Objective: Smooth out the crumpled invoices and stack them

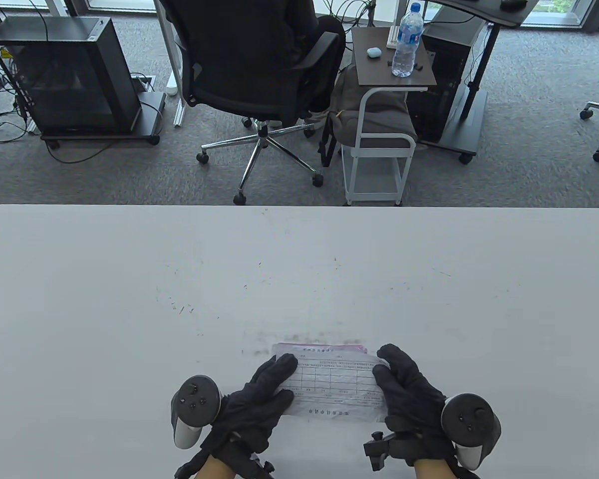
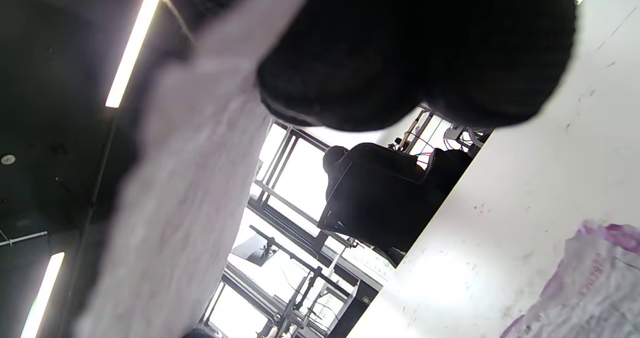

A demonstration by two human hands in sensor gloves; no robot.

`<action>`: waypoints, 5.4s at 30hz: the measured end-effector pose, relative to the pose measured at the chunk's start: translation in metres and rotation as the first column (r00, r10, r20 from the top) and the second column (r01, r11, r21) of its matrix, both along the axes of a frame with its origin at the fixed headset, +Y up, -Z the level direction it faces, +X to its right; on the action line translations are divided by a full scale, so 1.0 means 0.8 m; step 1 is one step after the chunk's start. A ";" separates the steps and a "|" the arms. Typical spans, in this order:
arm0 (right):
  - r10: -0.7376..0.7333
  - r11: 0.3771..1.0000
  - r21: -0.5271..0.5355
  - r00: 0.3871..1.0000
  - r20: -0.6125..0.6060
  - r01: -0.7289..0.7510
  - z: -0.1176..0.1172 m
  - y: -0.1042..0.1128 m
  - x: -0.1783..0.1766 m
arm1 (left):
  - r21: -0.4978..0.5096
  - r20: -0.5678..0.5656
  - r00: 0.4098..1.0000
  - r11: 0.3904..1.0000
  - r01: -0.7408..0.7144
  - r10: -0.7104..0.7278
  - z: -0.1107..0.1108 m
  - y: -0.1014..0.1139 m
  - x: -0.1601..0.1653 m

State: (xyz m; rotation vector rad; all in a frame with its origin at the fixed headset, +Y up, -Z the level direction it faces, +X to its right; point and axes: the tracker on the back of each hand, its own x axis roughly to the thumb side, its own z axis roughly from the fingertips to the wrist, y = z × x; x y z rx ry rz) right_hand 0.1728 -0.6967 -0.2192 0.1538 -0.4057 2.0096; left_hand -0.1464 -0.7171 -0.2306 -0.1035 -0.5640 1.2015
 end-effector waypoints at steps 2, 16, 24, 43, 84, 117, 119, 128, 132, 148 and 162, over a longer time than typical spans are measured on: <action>0.033 0.999 -0.030 0.999 -0.019 -0.033 -0.001 0.001 -0.002 | 0.048 -0.030 0.995 0.995 0.093 -0.091 0.002 0.003 0.002; 0.484 0.855 -0.192 0.874 -0.043 -0.483 -0.056 0.021 -0.032 | 0.031 -0.138 0.896 0.902 0.431 -0.423 -0.039 0.009 0.021; 0.568 0.767 -0.310 0.819 -0.080 -0.562 -0.103 -0.026 -0.049 | -0.068 -0.108 0.807 0.814 0.577 -0.581 -0.077 -0.025 0.032; 0.783 0.503 -0.369 0.593 -0.189 -0.781 -0.132 -0.094 -0.090 | -0.235 -0.035 0.635 0.624 0.745 -0.772 -0.101 -0.068 0.048; 0.234 0.835 -0.501 0.971 -0.054 -0.229 -0.084 -0.084 -0.018 | -0.448 -0.166 0.916 0.855 0.260 -0.365 -0.086 -0.075 -0.006; 0.283 0.838 -0.468 0.957 -0.063 -0.279 -0.086 -0.091 -0.004 | -0.230 -0.164 0.968 0.962 0.148 -0.188 -0.083 -0.057 -0.020; 0.285 0.836 -0.475 0.957 -0.051 -0.274 -0.085 -0.091 0.002 | -0.128 -0.098 0.973 0.972 0.198 -0.211 -0.082 -0.042 -0.009; 0.611 0.709 -0.313 0.772 -0.177 -0.632 -0.122 -0.037 -0.031 | 0.022 0.389 0.805 0.878 0.478 -0.448 -0.051 0.006 0.081; 0.741 0.510 -0.238 0.563 -0.367 -0.826 -0.140 -0.033 -0.064 | 0.175 0.126 0.764 0.772 0.611 -0.633 -0.053 0.033 0.073; 0.782 0.330 -0.085 0.323 -0.534 -0.940 -0.178 -0.042 -0.155 | -0.087 0.207 0.773 0.775 0.626 -0.600 -0.074 -0.006 0.027; 0.822 0.176 -0.059 0.179 -0.540 -0.983 -0.175 -0.077 -0.153 | -0.201 -0.108 0.844 0.843 0.499 -0.526 -0.083 -0.010 -0.029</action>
